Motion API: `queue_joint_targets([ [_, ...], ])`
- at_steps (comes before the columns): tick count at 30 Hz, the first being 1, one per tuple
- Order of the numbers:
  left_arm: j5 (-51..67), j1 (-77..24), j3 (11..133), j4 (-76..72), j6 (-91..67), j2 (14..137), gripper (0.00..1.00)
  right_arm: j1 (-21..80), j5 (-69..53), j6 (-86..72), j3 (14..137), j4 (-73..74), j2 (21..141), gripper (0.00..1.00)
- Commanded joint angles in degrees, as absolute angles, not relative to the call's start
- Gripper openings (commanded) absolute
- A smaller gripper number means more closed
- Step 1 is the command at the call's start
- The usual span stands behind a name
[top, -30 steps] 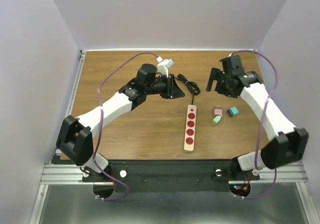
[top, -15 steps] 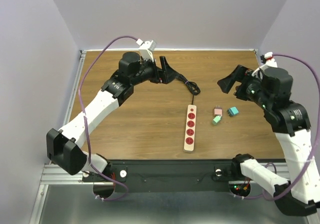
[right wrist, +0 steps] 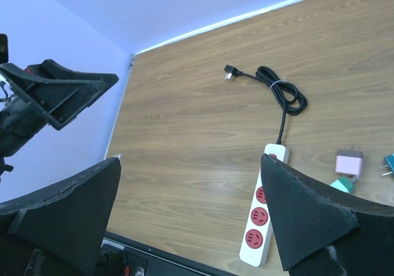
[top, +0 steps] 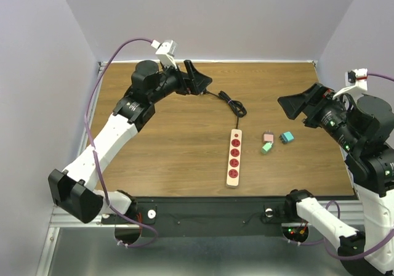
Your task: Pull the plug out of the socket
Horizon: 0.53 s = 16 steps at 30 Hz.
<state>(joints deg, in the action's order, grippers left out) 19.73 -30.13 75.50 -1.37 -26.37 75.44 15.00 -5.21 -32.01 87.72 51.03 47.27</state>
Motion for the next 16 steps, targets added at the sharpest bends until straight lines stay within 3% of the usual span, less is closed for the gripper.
queue_joint_targets([
  [1, 20.13, -29.97, 75.32, -7.91, -26.54, 70.76, 0.99, 14.85, -6.15, -32.78, 89.91, 51.06, 46.93, 1.00],
  [16, 16.88, -29.97, 72.25, -13.80, -26.37, 65.74, 0.99, 14.85, -0.55, -35.15, 88.60, 52.38, 44.65, 1.00],
])
